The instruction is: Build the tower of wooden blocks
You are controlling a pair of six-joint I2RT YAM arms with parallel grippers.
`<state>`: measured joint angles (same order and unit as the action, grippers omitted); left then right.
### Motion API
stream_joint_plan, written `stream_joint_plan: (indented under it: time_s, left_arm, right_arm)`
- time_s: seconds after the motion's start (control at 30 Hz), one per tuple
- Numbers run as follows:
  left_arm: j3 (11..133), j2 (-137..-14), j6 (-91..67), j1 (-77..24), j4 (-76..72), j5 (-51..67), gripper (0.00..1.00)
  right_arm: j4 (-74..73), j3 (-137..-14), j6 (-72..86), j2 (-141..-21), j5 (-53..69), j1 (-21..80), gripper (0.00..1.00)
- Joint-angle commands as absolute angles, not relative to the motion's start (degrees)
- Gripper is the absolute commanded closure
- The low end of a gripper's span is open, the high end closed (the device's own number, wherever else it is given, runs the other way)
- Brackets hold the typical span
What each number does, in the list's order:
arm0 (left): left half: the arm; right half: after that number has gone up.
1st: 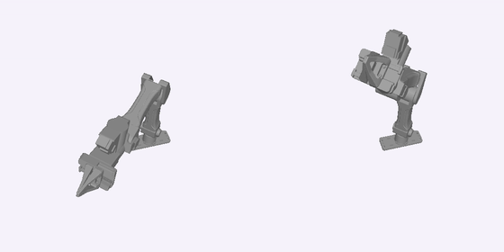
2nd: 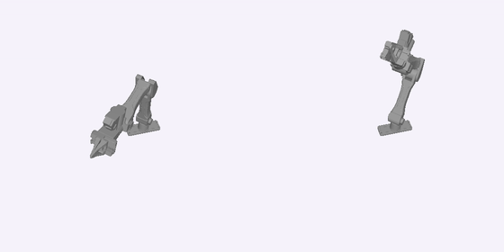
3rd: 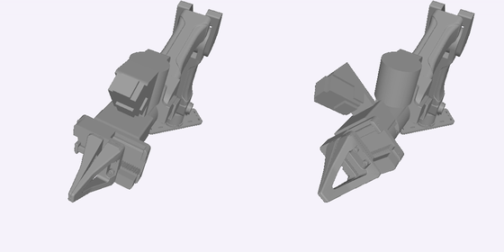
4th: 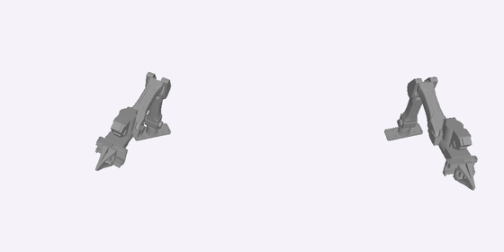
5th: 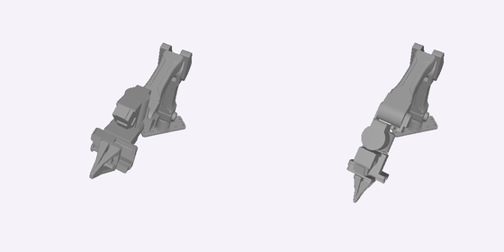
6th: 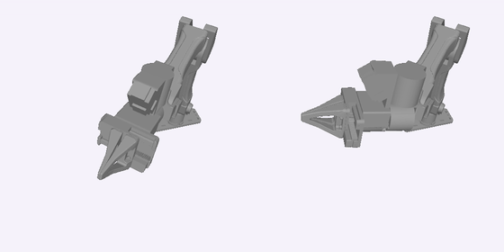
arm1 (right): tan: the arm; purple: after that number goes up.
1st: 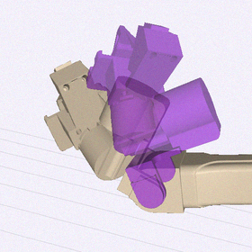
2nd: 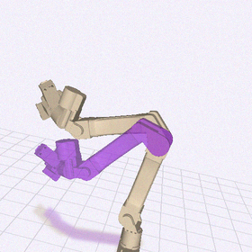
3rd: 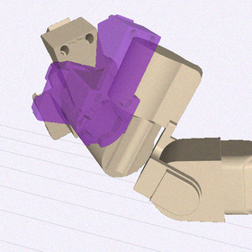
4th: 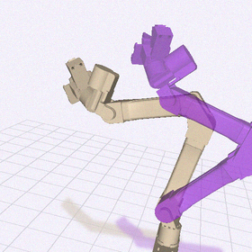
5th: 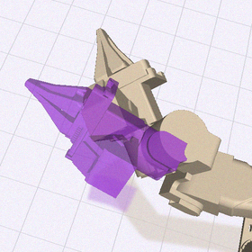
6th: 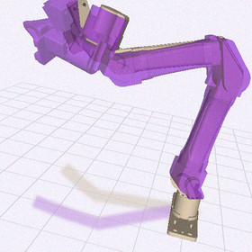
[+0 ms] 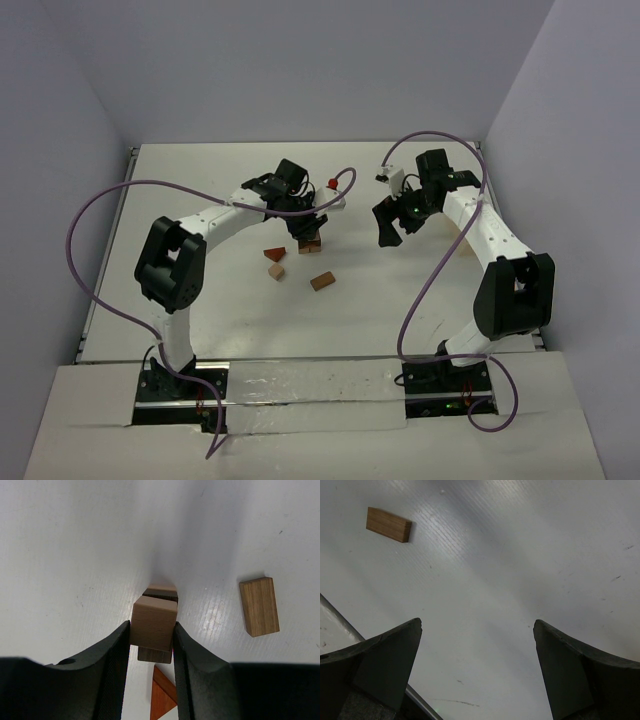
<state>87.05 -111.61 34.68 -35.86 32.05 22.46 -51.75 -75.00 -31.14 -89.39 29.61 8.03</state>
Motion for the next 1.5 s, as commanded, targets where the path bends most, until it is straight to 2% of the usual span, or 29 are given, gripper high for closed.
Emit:
stream_joint_plan:
  time_s: [0.0,0.23,0.33,0.4,0.5,0.67,0.8,0.9,1.03,1.17,1.47]
  left_arm:
    - [89.03,-112.4,34.27,-36.31,30.91,22.32,0.6]
    - [88.95,-112.07,34.97,-36.39,31.31,22.96,0.39]
    - [88.79,-111.04,35.27,-36.3,31.53,23.12,0.27]
    - [89.08,-110.21,35.62,-36.3,31.98,23.23,0.14]
    - [90.01,-108.96,35.95,-36.38,33.07,23.65,0.11]
    - [90.51,-103.22,36.12,-35.35,34.56,25.91,0.1]
    - [87.39,-94.64,39.53,-32.07,35.58,31.6,0.14]
    - [82.04,-89.14,51.68,-28.36,42.34,35.93,0.18]
    - [76.9,-85.86,68.86,-22.81,53.27,45.28,0.29]
    - [70.64,-84.51,76.69,-22.15,55.99,45.57,0.37]
    - [65.19,-89.76,86.19,-22.35,52.3,43.57,0.39]
  right_arm:
    - [-52.28,-77.68,-30.94,-90.07,30.5,7.73,0.0]
    - [-52.38,-77.7,-31.03,-90.0,30.5,7.82,0.0]
    - [-52.38,-77.76,-31.03,-90.07,30.56,7.76,0.0]
    - [-52.47,-77.7,-30.96,-90.09,30.7,7.8,0.0]
    - [-52.47,-77.7,-30.94,-90.09,30.76,7.74,0.0]
    - [-52.47,-77.76,-31.0,-89.94,30.85,7.8,0.0]
    - [-52.65,-77.87,-30.94,-89.91,30.94,7.82,0.0]
    - [-52.73,-77.96,-31.05,-89.89,31.11,7.76,0.0]
    - [-53.03,-78.26,-31.2,-90.35,31.45,7.73,0.0]
    - [-53.35,-78.46,-31.23,-90.97,31.49,7.88,0.0]
    - [-53.61,-78.14,-31.29,-91.08,31.26,7.91,0.0]
